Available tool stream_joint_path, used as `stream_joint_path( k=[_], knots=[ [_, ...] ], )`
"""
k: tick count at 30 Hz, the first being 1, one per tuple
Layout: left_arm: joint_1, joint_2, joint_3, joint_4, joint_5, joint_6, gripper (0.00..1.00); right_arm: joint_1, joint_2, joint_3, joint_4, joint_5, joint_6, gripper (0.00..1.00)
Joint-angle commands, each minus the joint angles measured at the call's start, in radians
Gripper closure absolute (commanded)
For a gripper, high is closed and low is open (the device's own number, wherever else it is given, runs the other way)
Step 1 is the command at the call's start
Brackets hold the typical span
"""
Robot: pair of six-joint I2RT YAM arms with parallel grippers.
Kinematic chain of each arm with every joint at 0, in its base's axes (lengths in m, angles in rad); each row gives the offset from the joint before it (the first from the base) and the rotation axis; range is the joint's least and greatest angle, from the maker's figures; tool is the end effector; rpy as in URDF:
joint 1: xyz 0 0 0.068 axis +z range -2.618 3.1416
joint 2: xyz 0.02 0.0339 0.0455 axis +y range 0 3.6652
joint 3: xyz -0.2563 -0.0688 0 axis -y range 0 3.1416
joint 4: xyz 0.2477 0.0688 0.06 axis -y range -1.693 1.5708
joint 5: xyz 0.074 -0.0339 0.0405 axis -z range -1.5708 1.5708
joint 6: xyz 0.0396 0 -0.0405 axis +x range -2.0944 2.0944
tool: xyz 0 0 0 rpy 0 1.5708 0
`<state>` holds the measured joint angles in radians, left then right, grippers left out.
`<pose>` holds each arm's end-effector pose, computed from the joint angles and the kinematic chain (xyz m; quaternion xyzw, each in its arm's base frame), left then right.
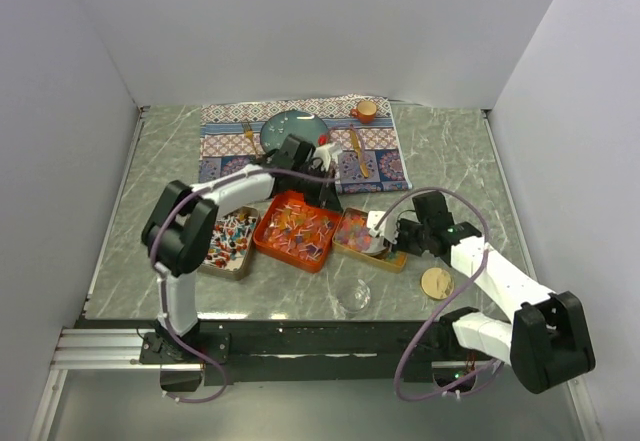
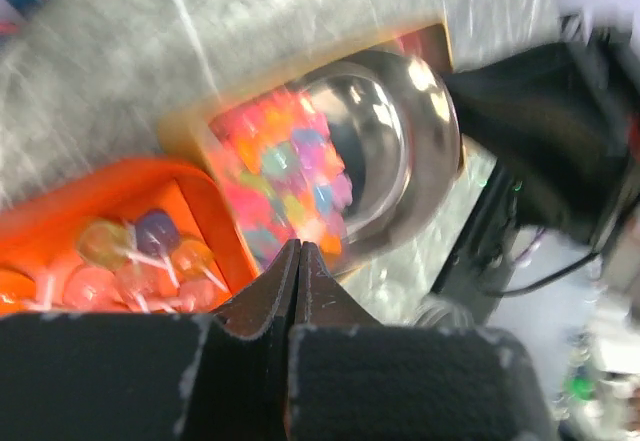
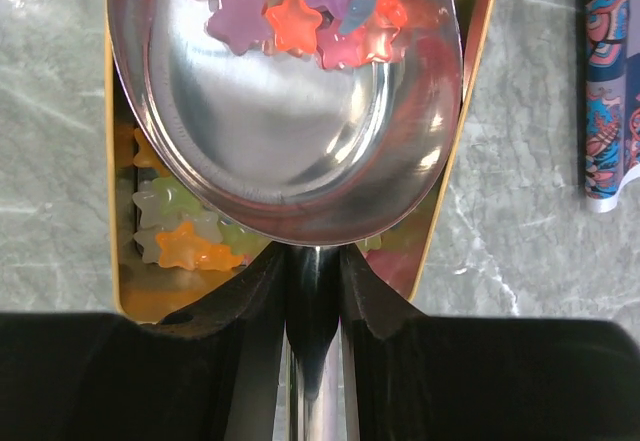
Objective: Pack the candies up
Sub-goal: Scoop the fake candies from the storage box.
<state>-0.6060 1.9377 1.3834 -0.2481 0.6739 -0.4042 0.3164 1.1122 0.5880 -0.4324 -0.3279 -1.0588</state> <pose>0.3369 -0.2636 0.1979 0.2114 0.8580 -0.4394 0.1612 0.2006 0.0791 0.1802 -0.6350 0.6954 0.0368 0.3344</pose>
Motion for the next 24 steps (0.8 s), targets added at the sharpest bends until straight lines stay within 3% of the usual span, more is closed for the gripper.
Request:
stream_joint_path(
  k=[1,6,10,13,24],
  knots=[
    [-0.092,-0.21,-0.193,0.286,-0.127,0.125,0.99,-0.002,0.018,0.088,0.014,0.003,0.06,1.0],
    [-0.155,-0.341,-0.455,0.587,-0.215,0.134,0.99,-0.002,0.058,0.182,-0.061,-0.016,0.118,1.0],
    [-0.202,-0.329,-0.501,0.652,-0.326,0.089,0.99,-0.002,0.051,0.231,-0.086,-0.023,0.172,1.0],
    [-0.207,-0.306,-0.509,0.693,-0.373,0.032,0.99,0.001,-0.012,0.181,-0.031,-0.017,0.16,1.0],
    [-0.161,-0.301,-0.353,0.431,-0.326,0.067,0.98,-0.028,-0.022,0.036,0.003,-0.14,0.22,1.0]
  ],
)
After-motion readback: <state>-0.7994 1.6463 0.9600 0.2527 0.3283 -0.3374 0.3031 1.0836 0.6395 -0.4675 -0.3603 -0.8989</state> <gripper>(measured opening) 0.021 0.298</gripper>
